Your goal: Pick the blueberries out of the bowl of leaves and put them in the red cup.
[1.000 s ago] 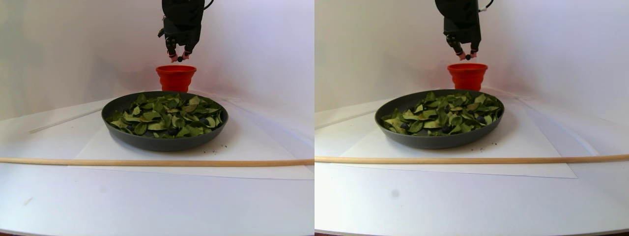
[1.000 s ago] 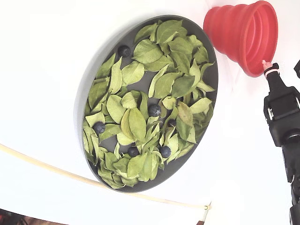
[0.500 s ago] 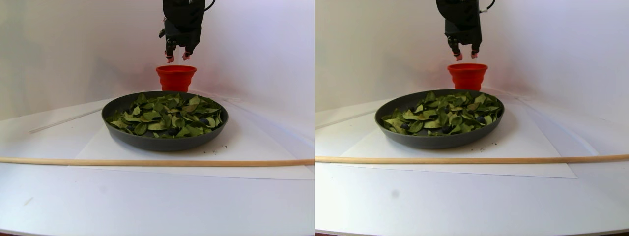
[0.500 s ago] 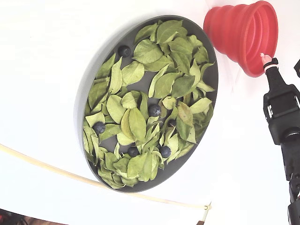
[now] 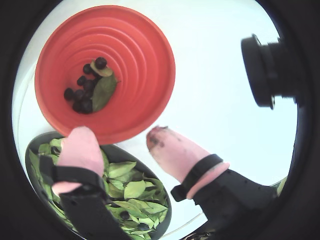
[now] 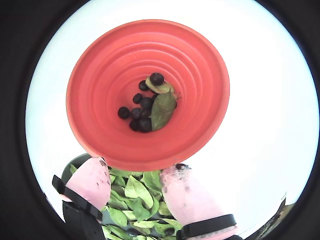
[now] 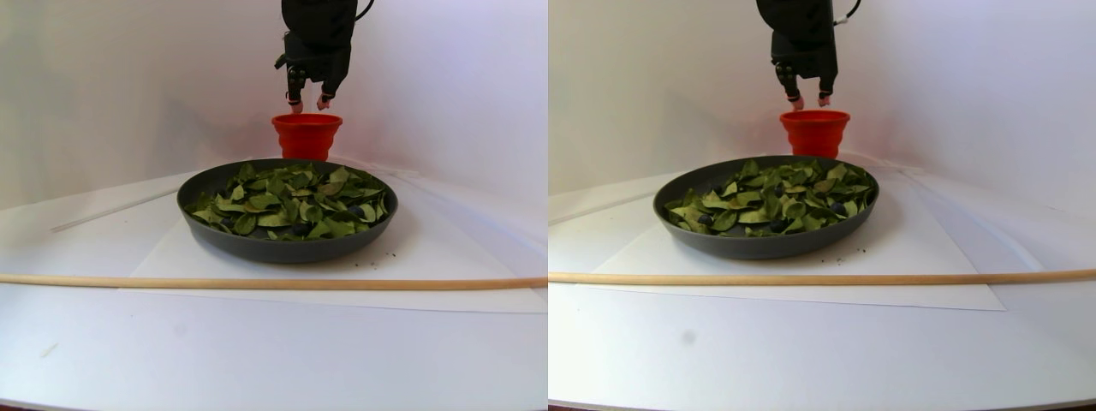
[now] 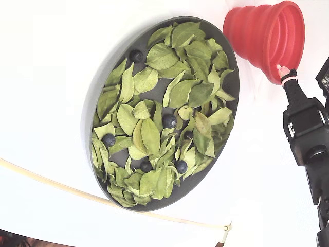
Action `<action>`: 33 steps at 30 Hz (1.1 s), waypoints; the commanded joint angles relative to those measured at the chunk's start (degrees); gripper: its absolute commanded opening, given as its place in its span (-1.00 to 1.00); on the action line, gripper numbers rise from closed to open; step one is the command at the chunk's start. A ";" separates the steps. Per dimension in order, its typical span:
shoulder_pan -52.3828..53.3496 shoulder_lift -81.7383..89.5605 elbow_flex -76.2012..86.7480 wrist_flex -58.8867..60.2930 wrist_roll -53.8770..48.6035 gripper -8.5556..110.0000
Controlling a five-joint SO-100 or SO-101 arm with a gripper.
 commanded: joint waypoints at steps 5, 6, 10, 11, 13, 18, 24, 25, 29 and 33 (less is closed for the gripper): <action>-0.62 10.11 2.11 0.70 -0.79 -0.54; -0.62 10.37 2.46 1.23 -0.88 -0.54; -0.70 11.25 4.04 2.37 -1.41 -0.54; -0.79 11.60 4.31 3.34 -1.49 -0.54; -0.88 12.39 4.66 4.83 -1.32 -0.54; -1.23 13.80 6.33 6.06 -1.32 -0.54; -1.93 15.82 8.35 8.17 -0.88 -0.53; -2.02 16.17 8.79 8.44 -0.70 -0.53; -2.29 17.58 10.20 10.81 -0.09 -0.53; -2.81 20.48 12.83 14.77 1.05 -0.53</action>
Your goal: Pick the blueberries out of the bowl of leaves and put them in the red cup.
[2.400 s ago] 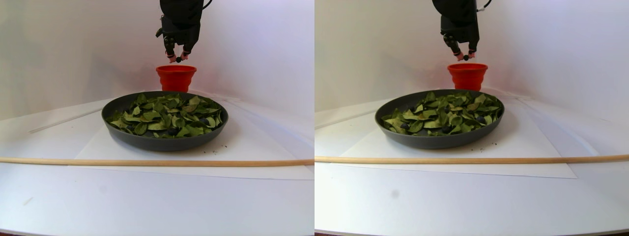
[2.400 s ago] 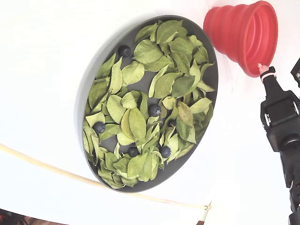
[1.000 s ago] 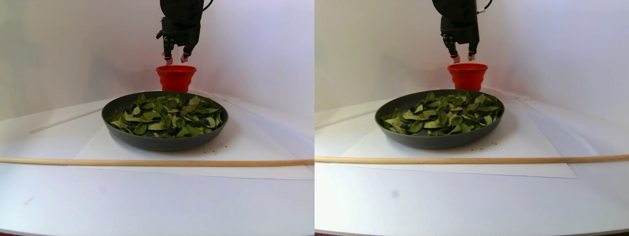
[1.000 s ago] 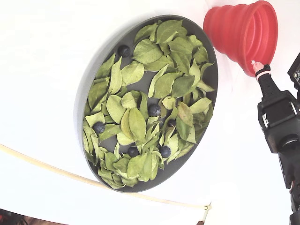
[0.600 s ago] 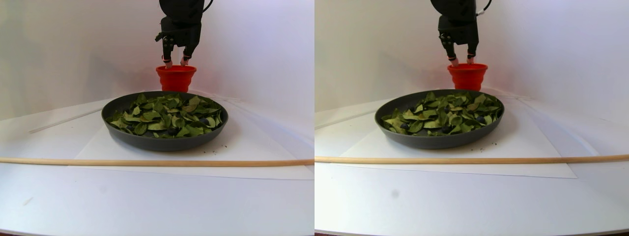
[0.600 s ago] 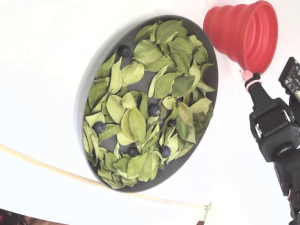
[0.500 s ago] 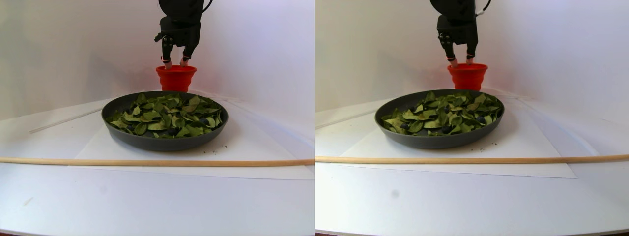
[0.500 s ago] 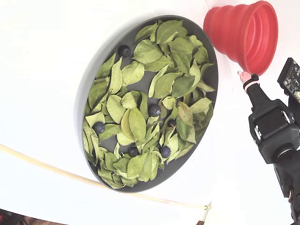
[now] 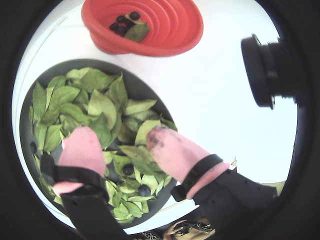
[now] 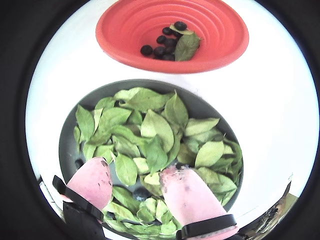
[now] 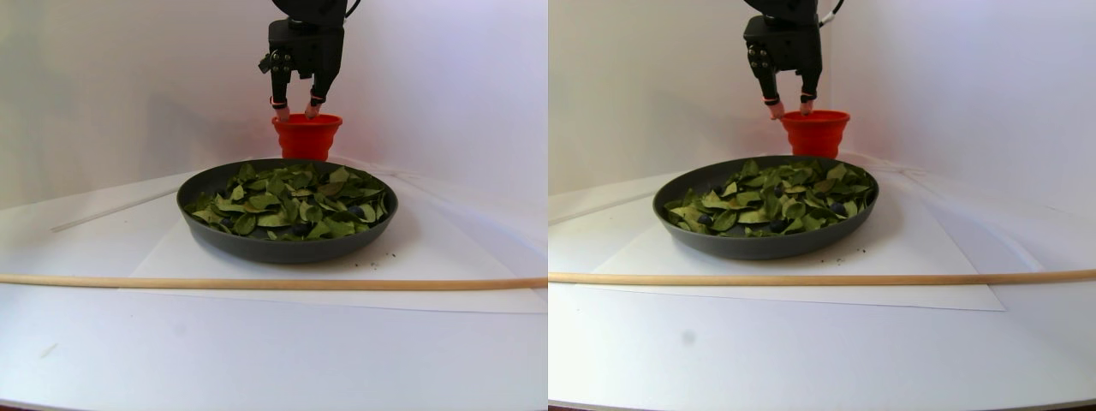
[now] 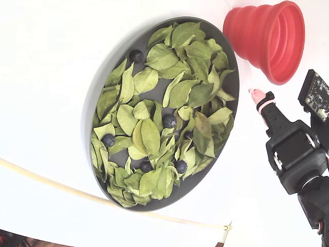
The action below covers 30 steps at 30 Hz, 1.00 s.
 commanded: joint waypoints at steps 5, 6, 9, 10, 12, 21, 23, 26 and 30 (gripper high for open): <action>-0.35 9.05 0.53 2.46 0.88 -0.53; -0.35 9.32 0.79 2.90 0.97 -0.53; -0.53 10.20 1.93 3.60 0.97 -0.53; -0.53 10.55 2.20 4.13 0.97 -0.53; -0.53 11.51 3.08 5.10 1.05 -0.53; -0.88 13.97 7.82 5.71 0.53 -0.52; -0.97 14.24 8.00 6.59 0.62 -0.52; -1.05 15.12 8.96 7.29 0.70 -0.52; -1.23 16.00 10.28 7.82 0.44 -0.52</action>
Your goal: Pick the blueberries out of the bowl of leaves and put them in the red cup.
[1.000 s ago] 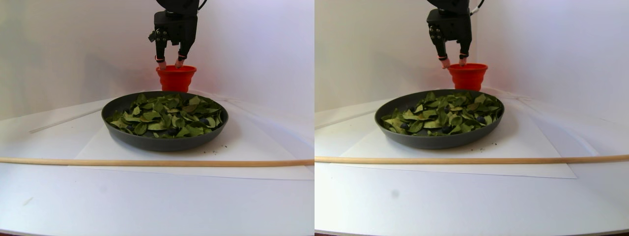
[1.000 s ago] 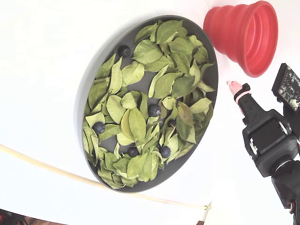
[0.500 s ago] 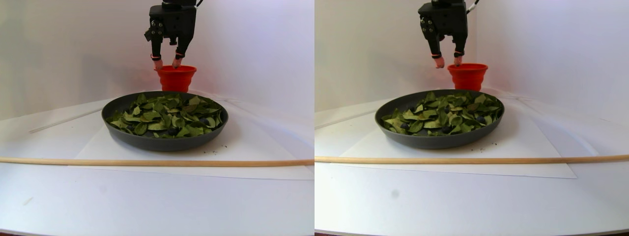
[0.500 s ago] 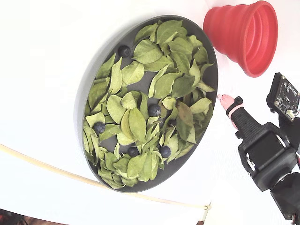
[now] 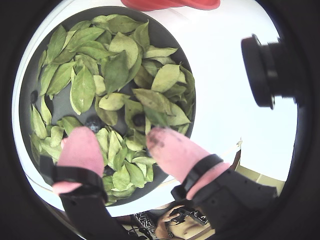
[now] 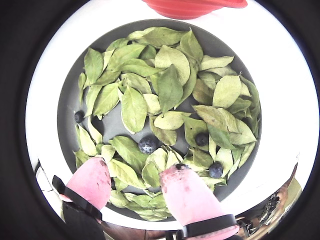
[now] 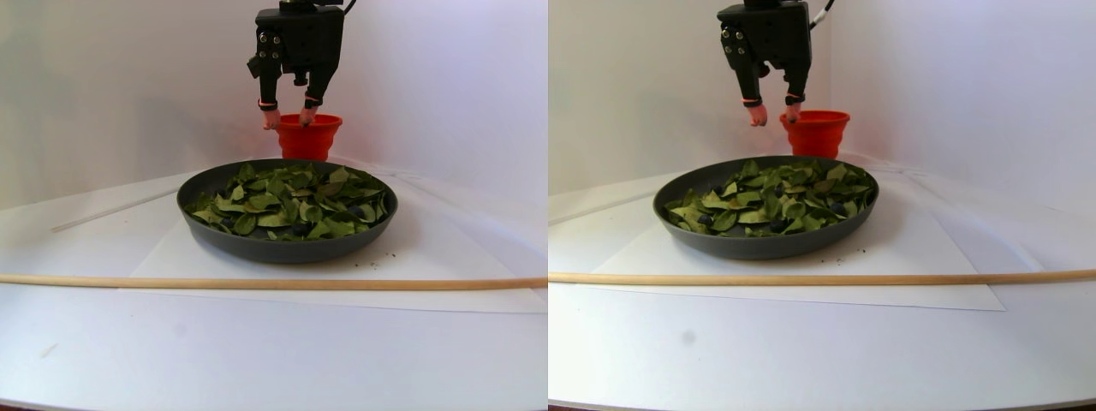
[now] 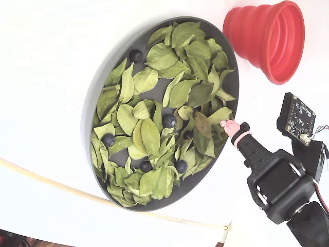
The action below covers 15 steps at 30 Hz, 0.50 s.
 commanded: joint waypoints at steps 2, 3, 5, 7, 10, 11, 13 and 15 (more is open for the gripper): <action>-0.53 6.42 -0.35 0.79 -0.44 -0.52; -0.53 6.50 -0.35 1.14 -0.26 -0.52; -0.53 6.68 -0.09 1.85 -0.09 -0.52; -0.53 7.03 0.62 2.02 -0.09 -0.52; -0.53 7.65 2.37 2.02 -0.26 -0.52; -0.53 7.65 2.81 2.02 -0.26 -0.52; -0.53 7.65 3.52 2.02 -0.26 -0.53; -0.53 7.47 4.04 2.02 -0.26 -0.53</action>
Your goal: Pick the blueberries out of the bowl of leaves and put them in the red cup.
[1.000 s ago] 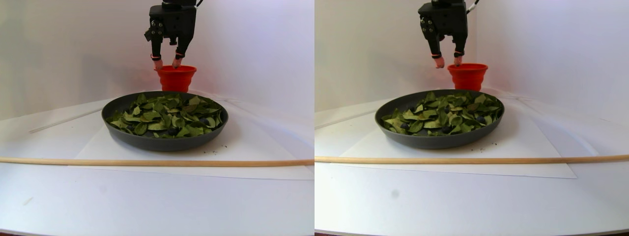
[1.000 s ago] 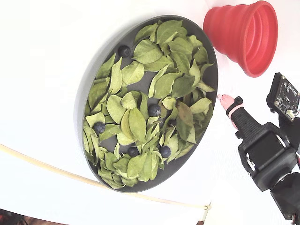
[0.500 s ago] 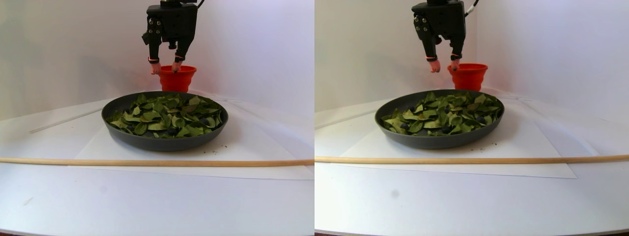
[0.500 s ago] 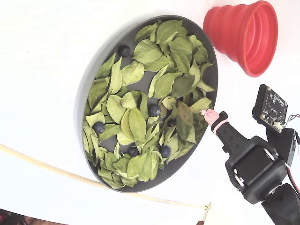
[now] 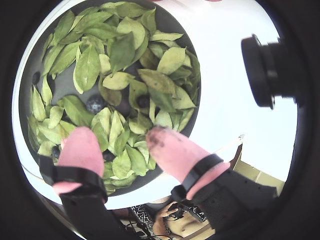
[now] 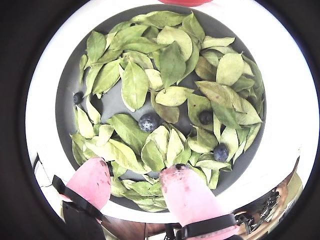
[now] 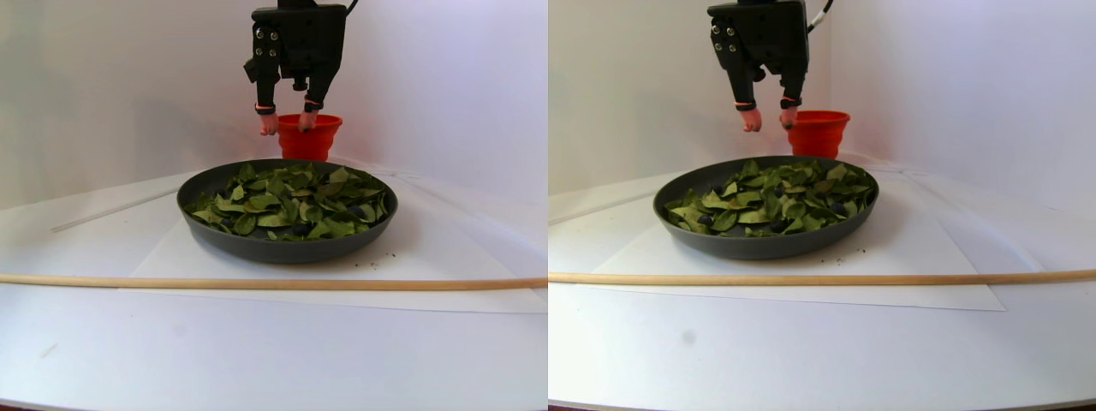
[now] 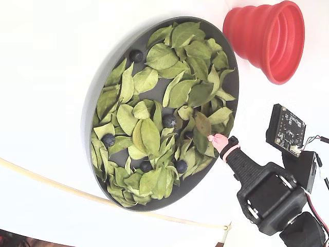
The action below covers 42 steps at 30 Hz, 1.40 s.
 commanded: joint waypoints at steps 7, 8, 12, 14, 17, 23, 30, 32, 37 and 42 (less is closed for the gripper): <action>-0.62 3.60 0.88 -1.23 0.09 -0.53; -0.62 3.08 1.05 -1.67 0.09 -0.53; -0.35 0.88 1.32 -3.60 0.35 -0.53; -0.44 -0.62 1.23 -4.66 0.44 -0.53; -0.35 -2.64 0.62 -5.80 0.53 -0.53; -0.09 -6.24 -0.26 -8.35 0.35 -0.53; 0.00 -9.05 -0.97 -10.72 0.62 -0.52; 0.00 -10.02 -1.32 -11.43 0.62 -0.52; -0.09 -12.57 -2.46 -13.27 0.97 -0.52; -0.09 -14.77 -3.43 -14.59 1.14 -0.52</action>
